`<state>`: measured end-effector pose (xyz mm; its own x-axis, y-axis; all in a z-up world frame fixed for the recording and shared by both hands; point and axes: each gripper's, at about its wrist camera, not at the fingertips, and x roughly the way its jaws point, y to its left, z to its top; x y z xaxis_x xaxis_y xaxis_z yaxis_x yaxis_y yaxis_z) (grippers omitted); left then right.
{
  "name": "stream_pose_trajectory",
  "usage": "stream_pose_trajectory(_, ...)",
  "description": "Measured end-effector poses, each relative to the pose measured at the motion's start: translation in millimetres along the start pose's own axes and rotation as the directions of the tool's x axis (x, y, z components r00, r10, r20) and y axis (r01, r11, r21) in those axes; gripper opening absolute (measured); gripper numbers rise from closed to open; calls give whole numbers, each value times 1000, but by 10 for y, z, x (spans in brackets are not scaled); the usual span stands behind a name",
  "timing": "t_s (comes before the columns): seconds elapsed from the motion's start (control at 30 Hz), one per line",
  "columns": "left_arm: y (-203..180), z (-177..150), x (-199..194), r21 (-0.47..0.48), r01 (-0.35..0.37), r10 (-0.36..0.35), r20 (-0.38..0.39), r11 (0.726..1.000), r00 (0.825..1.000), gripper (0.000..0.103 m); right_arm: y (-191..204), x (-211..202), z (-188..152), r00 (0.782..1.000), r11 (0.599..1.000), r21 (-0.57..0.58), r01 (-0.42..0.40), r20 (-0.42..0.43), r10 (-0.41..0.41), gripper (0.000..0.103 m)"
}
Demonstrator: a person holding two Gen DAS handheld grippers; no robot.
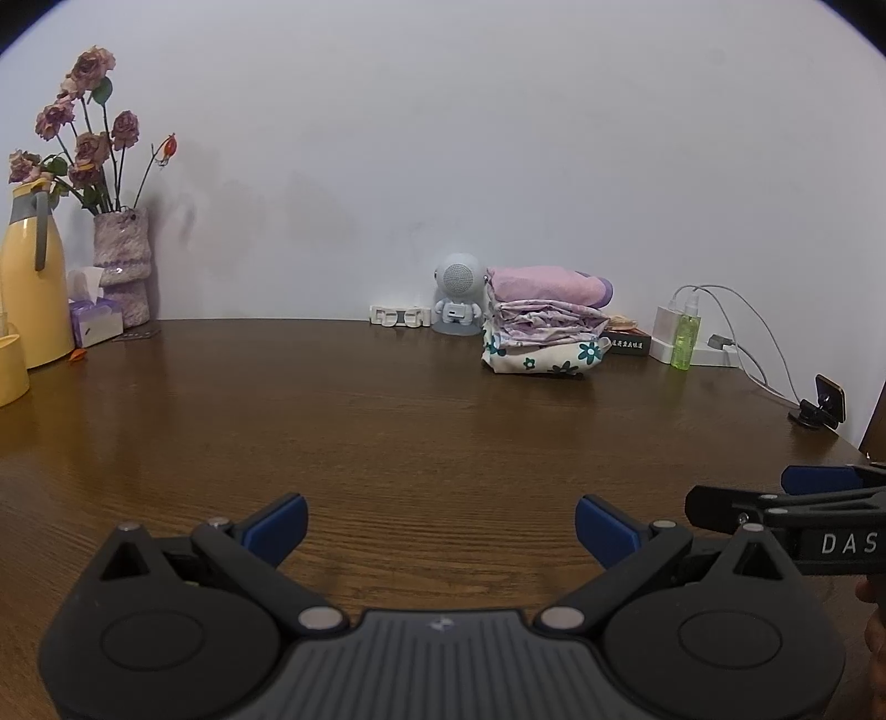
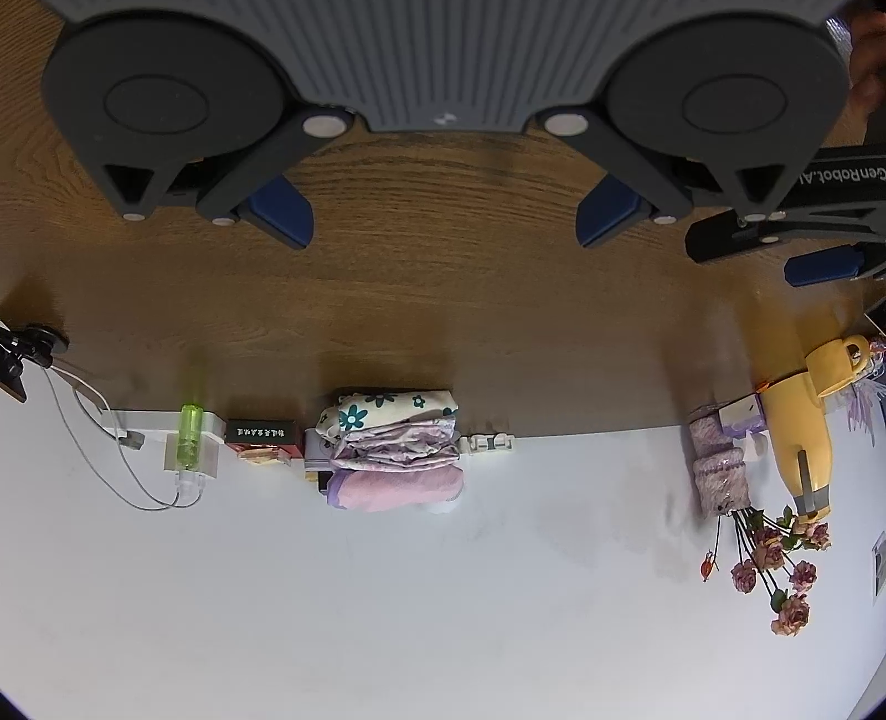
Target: Fold clothes
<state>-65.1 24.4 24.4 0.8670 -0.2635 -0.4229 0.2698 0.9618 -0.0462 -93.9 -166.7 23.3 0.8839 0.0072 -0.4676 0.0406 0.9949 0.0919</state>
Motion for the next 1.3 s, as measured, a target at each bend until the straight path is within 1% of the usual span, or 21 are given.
stream_pose_trajectory(0.2, 9, 2, 37, -4, 0, 0, -15, 1000, 1000, 103, 2, 20, -1, 1000, 1000, -1, -3, -10, 3, 103)
stream_pose_trajectory(0.93, 3, -2, 34, -3, -1, 1, -22, 1000, 1000, 103, 2, 47, -8, 1000, 1000, 0, -9, -24, 9, 103)
stream_pose_trajectory(1.3, 42, 0, 57, -25, -14, 13, -40, 1000, 999, 103, 2, 56, -6, 1000, 1000, -1, -14, -25, 14, 103)
